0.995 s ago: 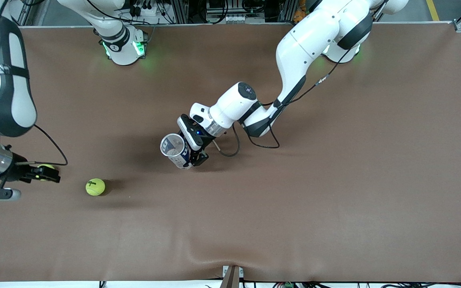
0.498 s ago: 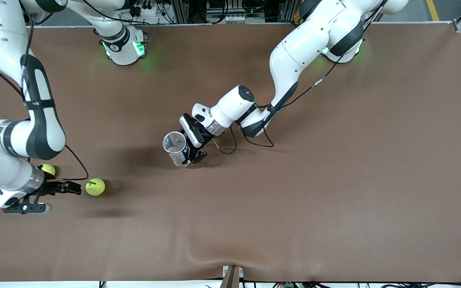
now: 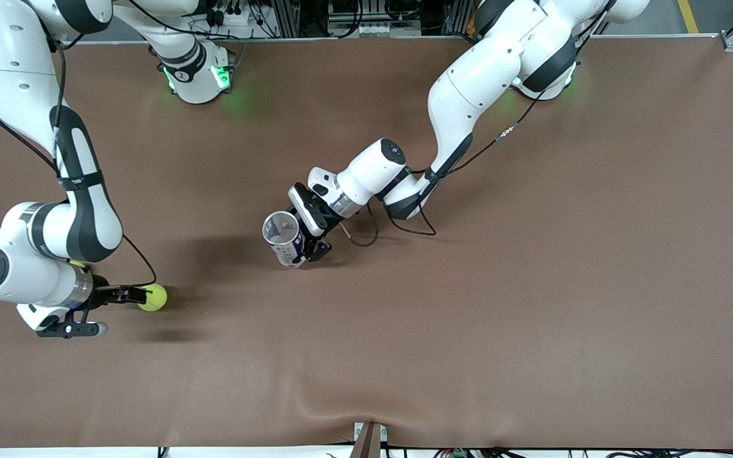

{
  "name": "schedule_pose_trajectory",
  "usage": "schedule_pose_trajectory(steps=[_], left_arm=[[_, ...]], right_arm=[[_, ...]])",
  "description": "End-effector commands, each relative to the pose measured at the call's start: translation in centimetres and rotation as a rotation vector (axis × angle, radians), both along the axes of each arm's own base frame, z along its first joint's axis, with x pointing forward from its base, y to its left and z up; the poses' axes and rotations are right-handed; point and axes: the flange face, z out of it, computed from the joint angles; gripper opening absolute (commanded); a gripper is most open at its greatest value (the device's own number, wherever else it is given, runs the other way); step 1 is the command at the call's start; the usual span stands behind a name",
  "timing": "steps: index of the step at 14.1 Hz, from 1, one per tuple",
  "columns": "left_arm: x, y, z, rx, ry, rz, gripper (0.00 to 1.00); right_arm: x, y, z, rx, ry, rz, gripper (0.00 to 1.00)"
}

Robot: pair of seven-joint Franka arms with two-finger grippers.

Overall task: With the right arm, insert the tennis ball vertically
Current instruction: 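Reach the right gripper to the nearer tennis ball and grasp it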

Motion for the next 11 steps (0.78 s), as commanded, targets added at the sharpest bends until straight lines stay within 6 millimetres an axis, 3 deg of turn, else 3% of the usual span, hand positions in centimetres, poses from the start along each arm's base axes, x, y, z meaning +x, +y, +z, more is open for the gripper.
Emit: schedule_pose_trajectory(steps=[1,10,11], left_arm=[[0.9,0.4,-0.5,0.061,-0.009,-0.014,0.84],[0.8,0.5,-1.3,0.091,0.006,-0.023,0.84],[0.8,0.5,-1.3,0.092,0.005,-0.024,0.84]], right_arm=[[0.0,1.3,-1.5,0.008,-0.01,0.01,1.0],[-1.3,1.4,-6.1,-0.009,-0.025,0.004,1.0],[-1.3,1.6,-6.2,-0.009,-0.025,0.007,0.93]])
